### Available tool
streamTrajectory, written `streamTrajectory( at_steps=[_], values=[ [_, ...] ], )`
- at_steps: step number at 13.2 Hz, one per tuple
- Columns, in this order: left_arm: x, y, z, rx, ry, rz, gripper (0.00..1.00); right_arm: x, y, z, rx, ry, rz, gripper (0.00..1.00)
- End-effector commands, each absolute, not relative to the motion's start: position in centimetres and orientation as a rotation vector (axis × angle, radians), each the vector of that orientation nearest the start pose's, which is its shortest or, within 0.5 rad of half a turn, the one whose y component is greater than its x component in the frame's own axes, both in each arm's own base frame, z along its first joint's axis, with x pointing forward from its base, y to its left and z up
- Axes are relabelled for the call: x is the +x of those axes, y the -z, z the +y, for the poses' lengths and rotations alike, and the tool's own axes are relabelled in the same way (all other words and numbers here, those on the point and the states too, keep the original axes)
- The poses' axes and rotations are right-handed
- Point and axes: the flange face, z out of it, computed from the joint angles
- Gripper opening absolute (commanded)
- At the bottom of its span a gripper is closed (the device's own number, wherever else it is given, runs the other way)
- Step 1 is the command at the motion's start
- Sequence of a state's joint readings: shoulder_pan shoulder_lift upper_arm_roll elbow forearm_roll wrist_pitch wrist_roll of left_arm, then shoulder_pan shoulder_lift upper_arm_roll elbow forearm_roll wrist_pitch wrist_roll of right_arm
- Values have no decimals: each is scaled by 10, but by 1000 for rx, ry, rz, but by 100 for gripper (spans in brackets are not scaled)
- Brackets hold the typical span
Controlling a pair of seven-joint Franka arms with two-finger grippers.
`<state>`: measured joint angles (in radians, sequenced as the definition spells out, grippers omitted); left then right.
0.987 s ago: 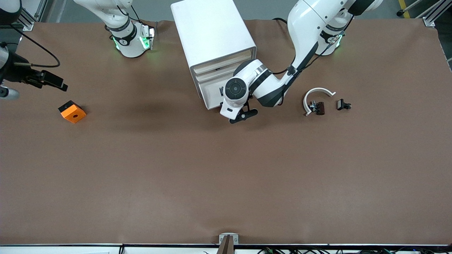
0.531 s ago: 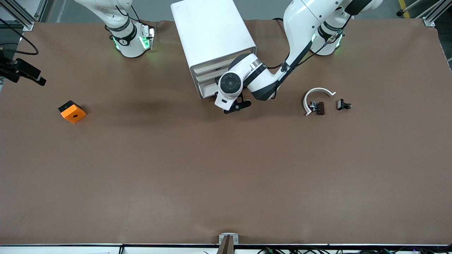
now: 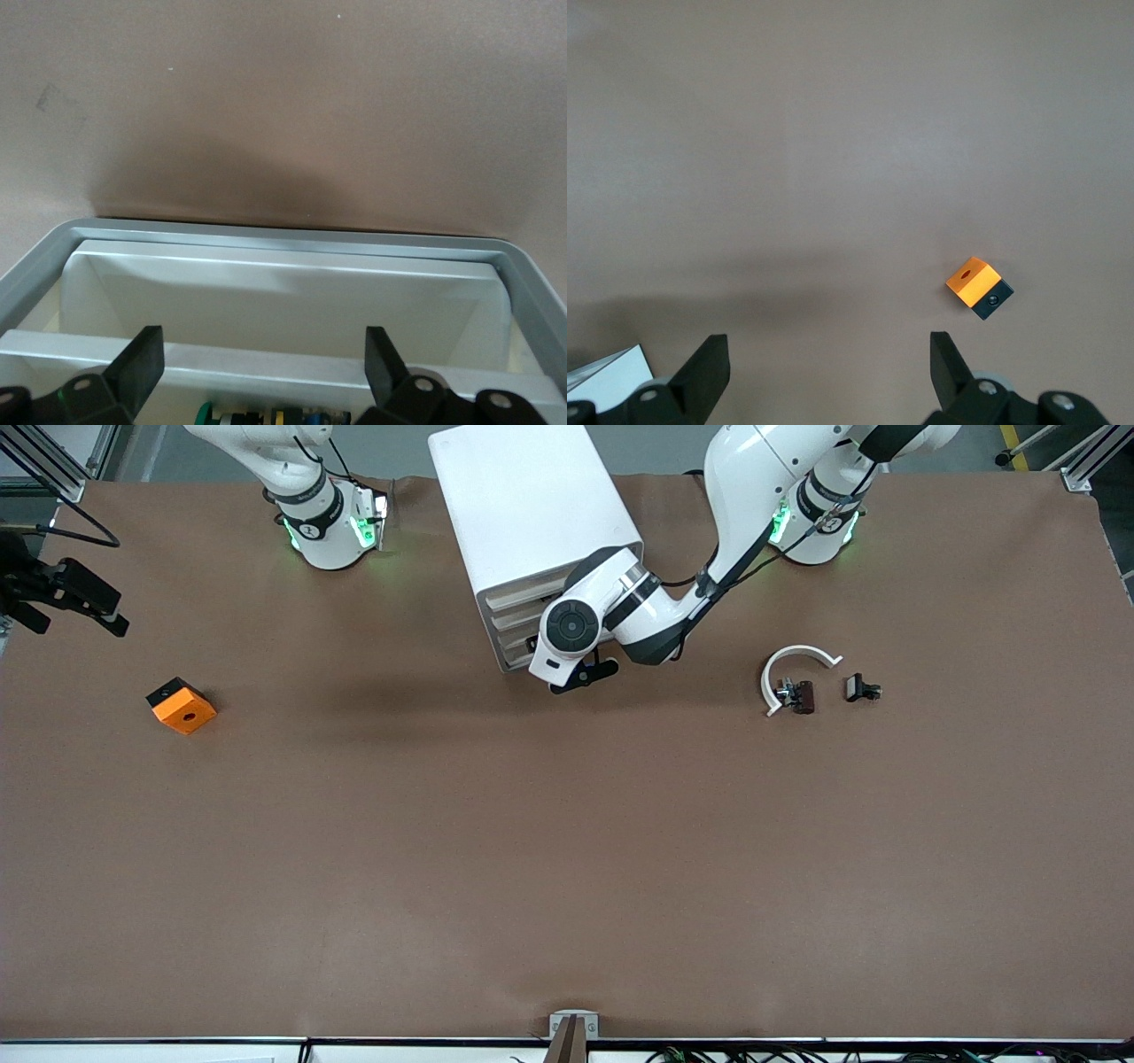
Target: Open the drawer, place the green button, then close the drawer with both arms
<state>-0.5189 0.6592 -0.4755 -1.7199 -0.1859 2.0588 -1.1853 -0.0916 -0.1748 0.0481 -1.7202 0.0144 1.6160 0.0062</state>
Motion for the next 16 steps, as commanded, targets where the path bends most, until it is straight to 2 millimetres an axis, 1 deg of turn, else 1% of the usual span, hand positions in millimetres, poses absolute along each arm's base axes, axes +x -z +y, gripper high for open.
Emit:
streamTrajectory(
  at_steps=[1, 3, 4, 5, 6, 7, 8, 9, 10, 11, 13, 14, 15, 16],
  values=[
    [379, -232, -522, -2985, -805, -593, 100, 521, -636, -20, -3152, 58, 73, 100],
    [439, -241, -495, -3016, -729, -723, 100, 533, -623, -24, -3155, 29, 77, 100],
    [478, -248, -471, -3026, -652, -816, 100, 538, -626, -28, -3154, 36, 87, 100],
    [506, -256, -453, -3031, -591, -883, 100, 545, -620, -32, -3151, 19, 94, 100],
    [533, -266, -433, -3039, -490, -912, 100, 547, -619, -33, -3151, 21, 89, 100],
    [556, -273, -413, -3038, -377, -903, 100, 548, -621, -34, -3153, 31, 89, 100],
    [574, -286, -396, -3059, -298, -870, 100, 549, -626, -35, -3151, 50, 89, 100],
    [599, -298, -367, -3073, -247, -885, 100, 549, -629, -34, -3151, 57, 94, 100],
    [615, -314, -342, -3086, -215, -917, 100, 549, -629, -32, -3153, 55, 89, 100],
    [625, -329, -326, -3102, -174, -900, 100, 550, -628, -33, -3153, 53, 84, 100],
    [650, -362, -269, -3118, -39, -815, 100, 550, -628, -34, -3151, 53, 84, 100],
    [661, -384, -233, -3136, 10, -769, 100, 549, -629, -32, -3153, 53, 82, 100],
    [663, -406, -211, -3144, 32, -724, 100, 549, -629, -30, -3151, 50, 77, 100],
    [662, -425, -192, -3132, 29, -714, 100, 548, -631, -31, -3151, 50, 80, 100]
  ],
)
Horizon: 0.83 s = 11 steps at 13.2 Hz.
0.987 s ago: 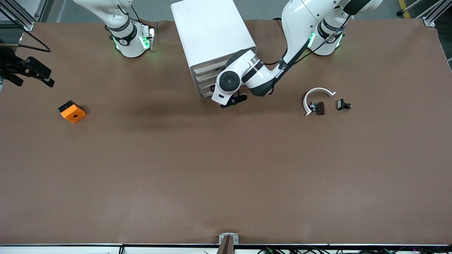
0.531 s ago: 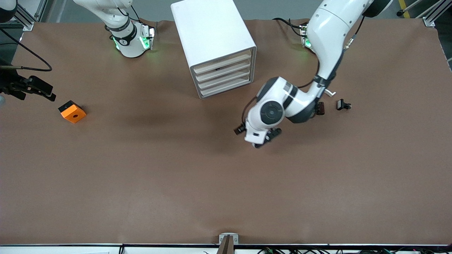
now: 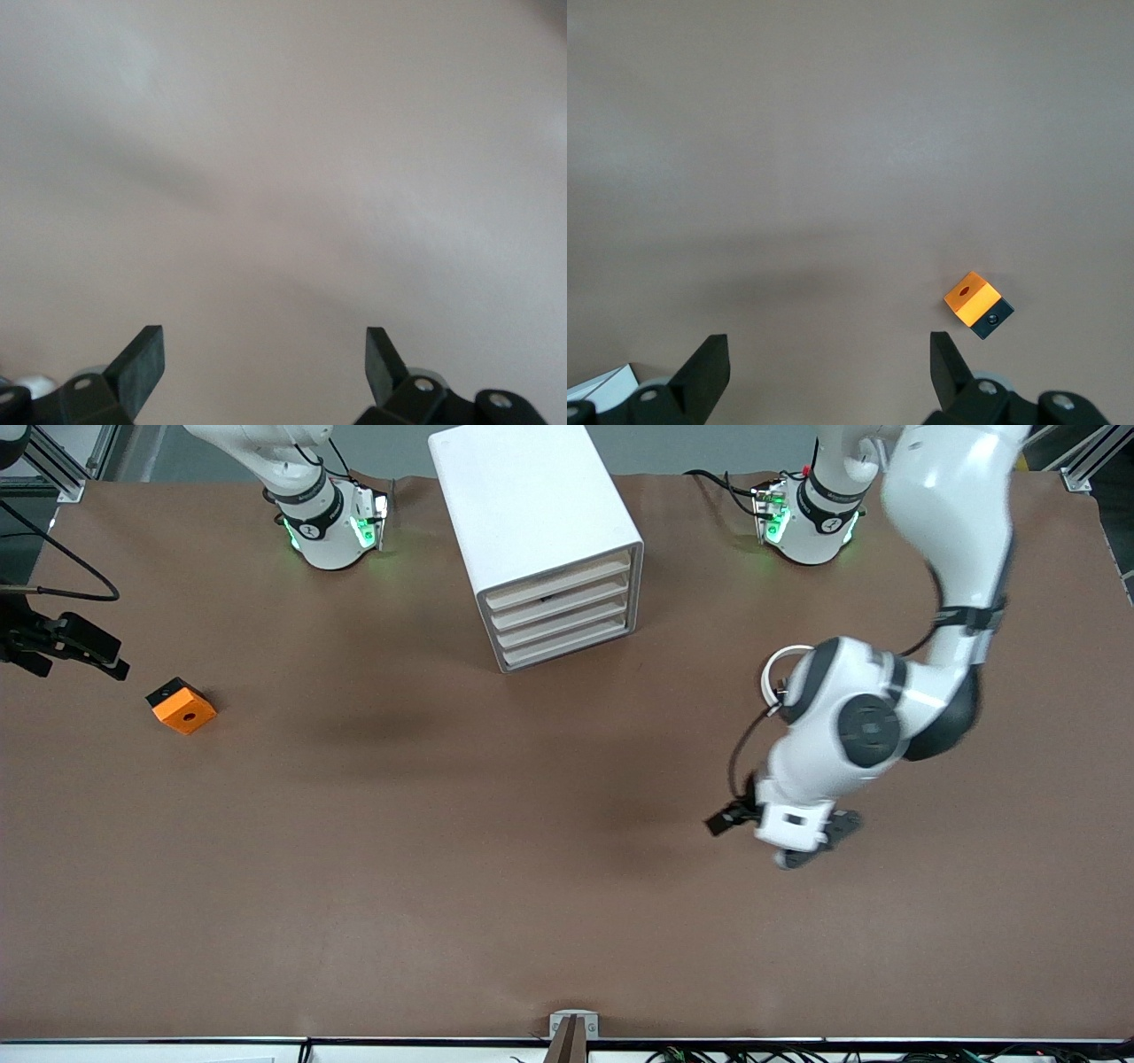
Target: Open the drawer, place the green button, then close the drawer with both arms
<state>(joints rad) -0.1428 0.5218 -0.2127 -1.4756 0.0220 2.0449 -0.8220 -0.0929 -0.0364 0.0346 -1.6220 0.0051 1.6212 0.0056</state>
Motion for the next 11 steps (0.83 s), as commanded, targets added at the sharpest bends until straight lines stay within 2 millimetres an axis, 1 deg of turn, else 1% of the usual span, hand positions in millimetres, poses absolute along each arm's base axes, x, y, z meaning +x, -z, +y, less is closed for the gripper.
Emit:
streamTrajectory(
  at_steps=[1, 3, 4, 6, 8, 9, 11],
  values=[
    [659, -441, -178, -3114, 28, -737, 100, 547, -630, -33, -3151, 38, 84, 100],
    [651, -481, -138, -3077, 28, -803, 100, 543, -628, -32, -3150, -17, 82, 100],
    [644, -502, -123, -3066, 32, -812, 100, 541, -627, -33, -3148, -37, 85, 100],
    [629, -536, -104, -3069, 40, -744, 100, 542, -627, -32, -3150, -25, 80, 100],
    [610, -563, -96, -3078, 11, -598, 100, 542, -625, -31, -3149, -29, 82, 100],
    [604, -572, -92, -3081, 12, -562, 100, 540, -626, -31, -3148, -25, 80, 100],
    [589, -590, -92, -3077, -5, -513, 100, 537, -628, -31, -3149, 2, 80, 100]
  ],
)
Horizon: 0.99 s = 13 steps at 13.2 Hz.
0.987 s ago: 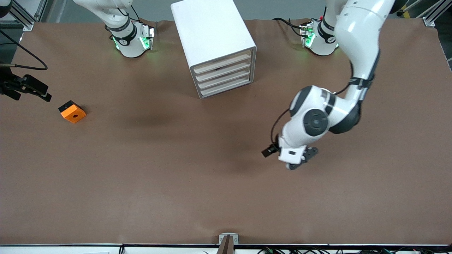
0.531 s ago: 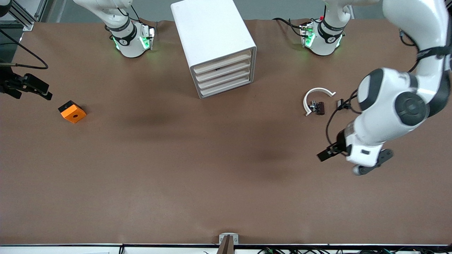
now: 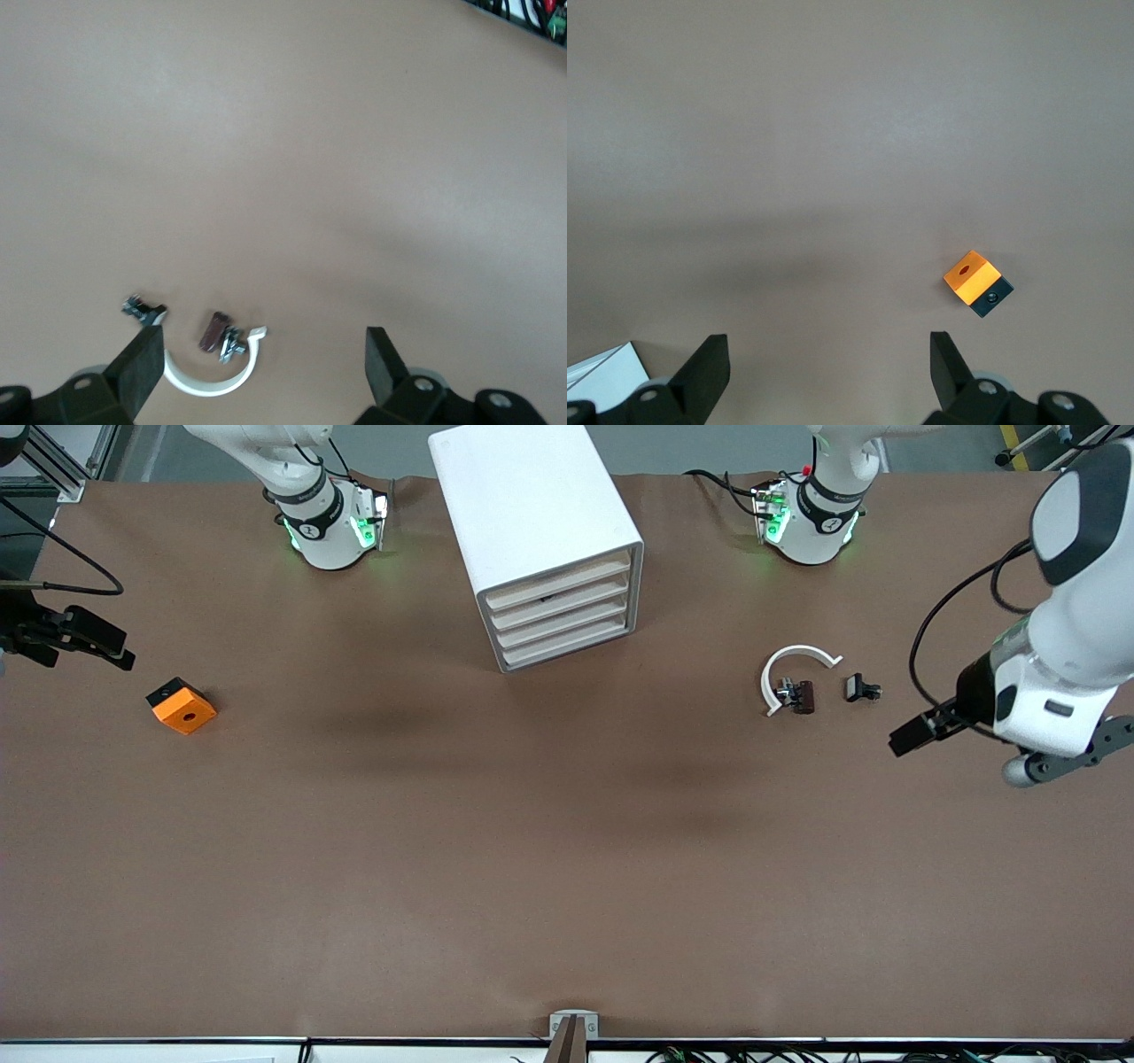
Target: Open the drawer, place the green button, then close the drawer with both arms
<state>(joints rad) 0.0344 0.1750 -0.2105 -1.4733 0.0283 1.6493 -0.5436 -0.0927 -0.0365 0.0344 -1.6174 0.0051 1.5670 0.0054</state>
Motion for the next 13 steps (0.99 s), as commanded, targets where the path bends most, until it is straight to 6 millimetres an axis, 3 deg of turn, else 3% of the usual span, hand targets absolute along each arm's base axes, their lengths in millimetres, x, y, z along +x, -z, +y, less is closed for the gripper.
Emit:
streamTrajectory(
  at_steps=[1, 2, 4, 7, 13],
  values=[
    [580, -604, -91, -3079, 7, -476, 100, 537, -628, -30, -3149, 21, 80, 100],
    [575, -613, -77, -3083, 22, -458, 100, 536, -627, -30, -3149, 21, 80, 100],
    [557, -625, -73, -3087, 23, -346, 100, 537, -628, -29, -3151, 21, 75, 100],
    [541, -633, -47, -3091, -13, -227, 100, 537, -631, -32, -3151, 36, 84, 100],
    [522, -636, -54, -3093, -74, -170, 100, 537, -633, -31, -3151, 33, 80, 100]
  ],
)
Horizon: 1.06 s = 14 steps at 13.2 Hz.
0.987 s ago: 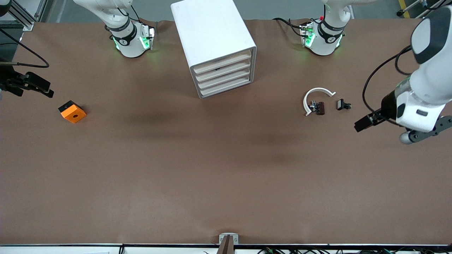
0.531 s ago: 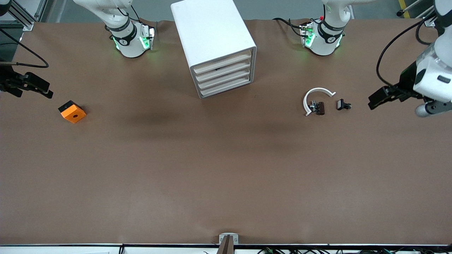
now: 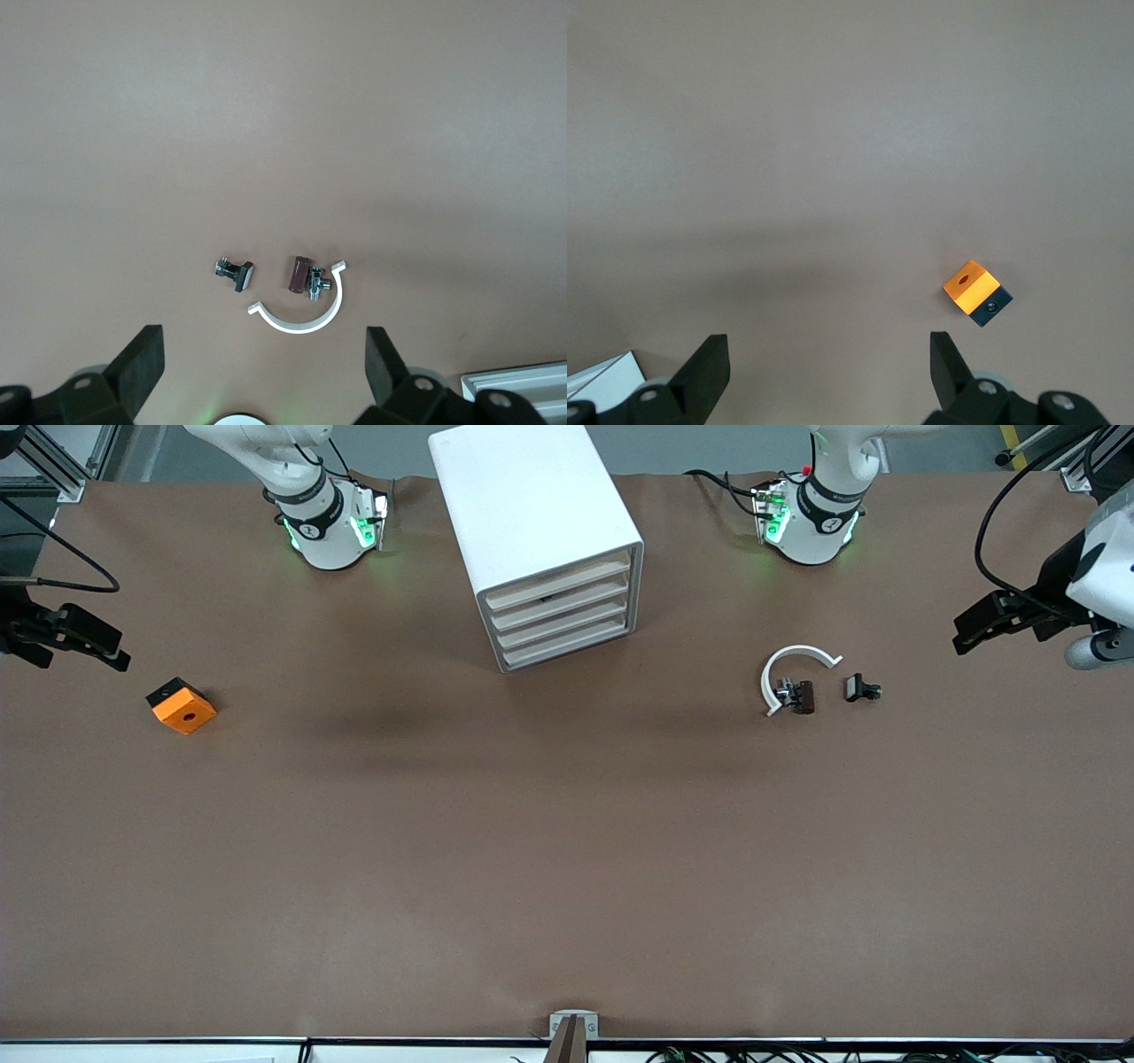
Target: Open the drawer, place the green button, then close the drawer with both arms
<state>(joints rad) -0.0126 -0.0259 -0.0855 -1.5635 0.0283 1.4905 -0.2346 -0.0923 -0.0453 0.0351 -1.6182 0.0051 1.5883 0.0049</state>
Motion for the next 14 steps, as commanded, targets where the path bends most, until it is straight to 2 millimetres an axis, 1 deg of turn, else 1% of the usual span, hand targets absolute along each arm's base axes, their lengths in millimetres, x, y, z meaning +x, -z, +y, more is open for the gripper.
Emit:
streamTrajectory(
  at_steps=[1, 3, 4, 6, 7, 10, 14],
  values=[
    [518, -637, -54, -3094, -74, -141, 100, 537, -633, -31, -3152, 31, 80, 100],
    [511, -635, -52, -3096, -86, -23, 100, 537, -634, -31, -3154, 36, 80, 100],
    [511, -635, -53, -3095, -91, -34, 100, 537, -639, -33, -3154, 50, 85, 100],
    [510, -639, -49, -3091, -95, -43, 100, 537, -639, -32, -3154, 48, 82, 100],
    [511, -639, -43, -3086, -92, -57, 100, 538, -638, -31, -3157, 48, 82, 100],
    [524, -645, -39, -3086, -68, -79, 100, 537, -638, -32, -3159, 45, 83, 100],
    [525, -652, -36, -3088, -44, -87, 100, 537, -639, -33, -3160, 47, 83, 100]
  ],
)
